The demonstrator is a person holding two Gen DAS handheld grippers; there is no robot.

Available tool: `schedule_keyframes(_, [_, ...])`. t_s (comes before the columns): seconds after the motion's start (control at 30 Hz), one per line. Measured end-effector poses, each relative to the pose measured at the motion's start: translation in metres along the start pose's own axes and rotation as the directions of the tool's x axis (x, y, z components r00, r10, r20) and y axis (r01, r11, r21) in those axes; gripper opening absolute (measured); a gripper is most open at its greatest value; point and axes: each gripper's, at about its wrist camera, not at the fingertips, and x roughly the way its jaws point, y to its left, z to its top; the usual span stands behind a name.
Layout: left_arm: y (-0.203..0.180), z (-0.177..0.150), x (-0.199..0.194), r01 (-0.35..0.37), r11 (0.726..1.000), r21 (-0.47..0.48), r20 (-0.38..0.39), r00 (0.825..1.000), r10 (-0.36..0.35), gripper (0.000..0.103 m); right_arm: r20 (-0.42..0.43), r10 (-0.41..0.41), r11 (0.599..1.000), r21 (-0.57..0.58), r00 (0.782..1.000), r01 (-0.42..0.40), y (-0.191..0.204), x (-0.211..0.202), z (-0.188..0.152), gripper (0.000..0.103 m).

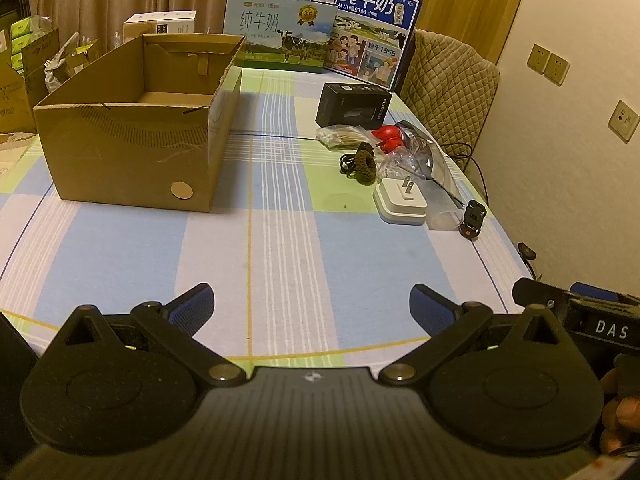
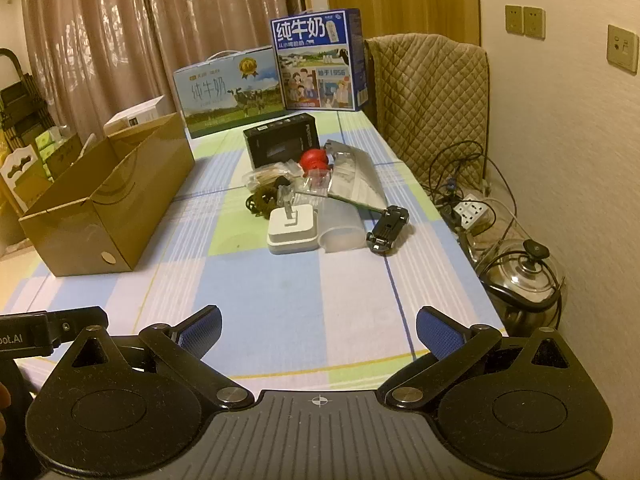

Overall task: Organize objects
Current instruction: 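Move the right tool toward the small black toy car, then grasp the toy car with the right tool while the left tool grasps the white plug adapter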

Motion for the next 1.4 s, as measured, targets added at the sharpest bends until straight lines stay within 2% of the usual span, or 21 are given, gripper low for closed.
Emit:
schedule_keyframes(0.43, [0.000, 0.005, 0.001, 0.026, 1.000, -0.005, -0.006, 1.000, -0.026, 0.102, -0.005, -0.007, 1.000, 0.002, 1.000, 0.007, 0.000, 0.001, 0.001, 0.101])
schedule_keyframes(0.57, [0.002, 0.010, 0.005, 0.032, 0.999, 0.005, -0.004, 0.999, -0.032, 0.102, -0.007, 0.000, 0.999, 0.045, 1.000, 0.001, -0.008, 0.003, 0.008, 0.101])
schedule_keyframes(1.0, [-0.008, 0.045, 0.053, 0.076, 0.996, 0.041, -0.013, 0.997, -0.076, 0.102, 0.005, -0.047, 0.998, 0.049, 0.999, 0.047, -0.035, 0.046, 0.049, 0.100])
schedule_keyframes(1.07, [-0.012, 0.050, 0.064, 0.080, 0.995, 0.053, -0.014, 0.997, -0.079, 0.102, 0.004, -0.058, 0.997, 0.056, 0.998, 0.058, -0.041, 0.058, 0.056, 0.095])
schedule_keyframes(1.13, [-0.016, 0.054, 0.076, 0.084, 0.995, 0.062, -0.016, 0.996, -0.083, 0.102, -0.002, -0.064, 0.996, 0.061, 0.998, 0.064, -0.047, 0.071, 0.060, 0.081])
schedule_keyframes(1.23, [-0.022, 0.060, 0.095, 0.090, 0.993, 0.080, -0.032, 0.996, -0.087, 0.102, -0.016, -0.069, 0.993, 0.094, 0.998, 0.070, -0.058, 0.097, 0.068, 0.069])
schedule_keyframes(1.33, [-0.027, 0.065, 0.113, 0.097, 0.991, 0.089, -0.039, 0.995, -0.093, 0.102, -0.018, -0.083, 0.990, 0.111, 0.996, 0.084, -0.066, 0.120, 0.074, 0.059])
schedule_keyframes(1.4, [-0.028, 0.069, 0.123, 0.102, 0.991, 0.082, -0.043, 0.994, -0.099, 0.102, -0.024, -0.093, 0.989, 0.117, 0.995, 0.095, -0.069, 0.136, 0.077, 0.056])
